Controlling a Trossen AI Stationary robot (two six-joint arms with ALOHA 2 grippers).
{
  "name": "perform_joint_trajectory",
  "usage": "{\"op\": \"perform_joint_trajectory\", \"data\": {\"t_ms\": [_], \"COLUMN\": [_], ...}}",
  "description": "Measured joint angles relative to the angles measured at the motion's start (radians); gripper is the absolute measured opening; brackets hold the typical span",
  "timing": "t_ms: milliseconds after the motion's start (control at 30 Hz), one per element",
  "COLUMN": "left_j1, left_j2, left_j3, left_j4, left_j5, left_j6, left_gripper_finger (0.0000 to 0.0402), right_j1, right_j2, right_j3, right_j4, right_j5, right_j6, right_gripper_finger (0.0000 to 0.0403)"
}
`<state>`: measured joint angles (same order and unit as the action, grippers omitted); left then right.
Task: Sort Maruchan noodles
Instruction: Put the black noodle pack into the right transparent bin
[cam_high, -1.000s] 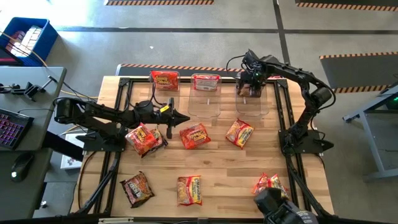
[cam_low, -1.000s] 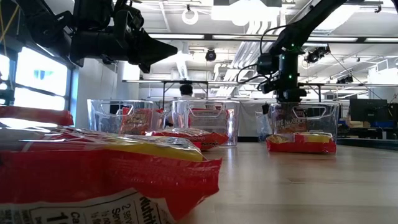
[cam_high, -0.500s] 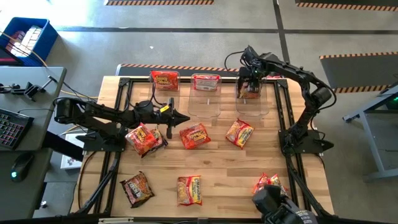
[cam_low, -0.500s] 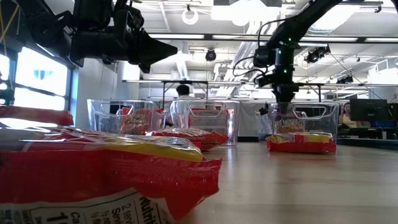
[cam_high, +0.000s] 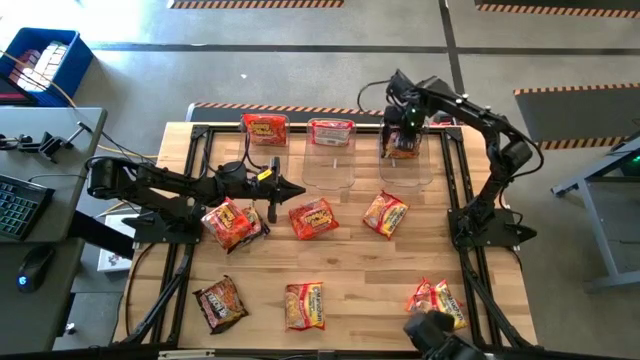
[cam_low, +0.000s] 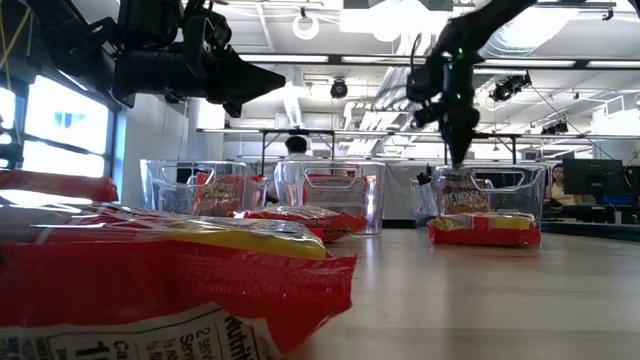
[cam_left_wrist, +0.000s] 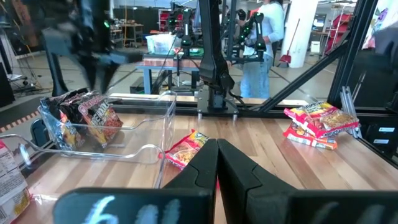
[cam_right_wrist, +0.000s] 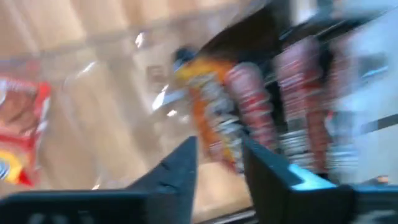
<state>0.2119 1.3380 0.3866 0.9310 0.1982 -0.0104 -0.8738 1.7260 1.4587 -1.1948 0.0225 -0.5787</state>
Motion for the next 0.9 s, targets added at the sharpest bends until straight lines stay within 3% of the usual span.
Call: {"op": "perform_joint_trajectory", "data": {"t_ms": [167, 400, 900], "left_j1": [0.0, 0.0, 0.0], "left_j2": [0.0, 0.0, 0.0], "left_j3": [0.0, 0.0, 0.0], "left_j4": [-0.009, -0.008, -0.01], "left_j5": [0.0, 0.0, -0.001], "left_j6": [0.008, 0.014, 0.022], "left_gripper_finger": [0.0001, 0.0, 0.0001], "right_j1": [0.018, 0.048, 0.05], "right_j2": [0.001, 0.001, 0.001], "right_j3": [-0.176, -0.339, -0.415], "right_j4": [0.097, 0.312, 0.475], "right_j5": [-0.003, 0.083, 0.177], "right_j6": [0.021, 0.048, 0.118], "right_gripper_finger": [0.0011, 0.0018, 0.0001]}}
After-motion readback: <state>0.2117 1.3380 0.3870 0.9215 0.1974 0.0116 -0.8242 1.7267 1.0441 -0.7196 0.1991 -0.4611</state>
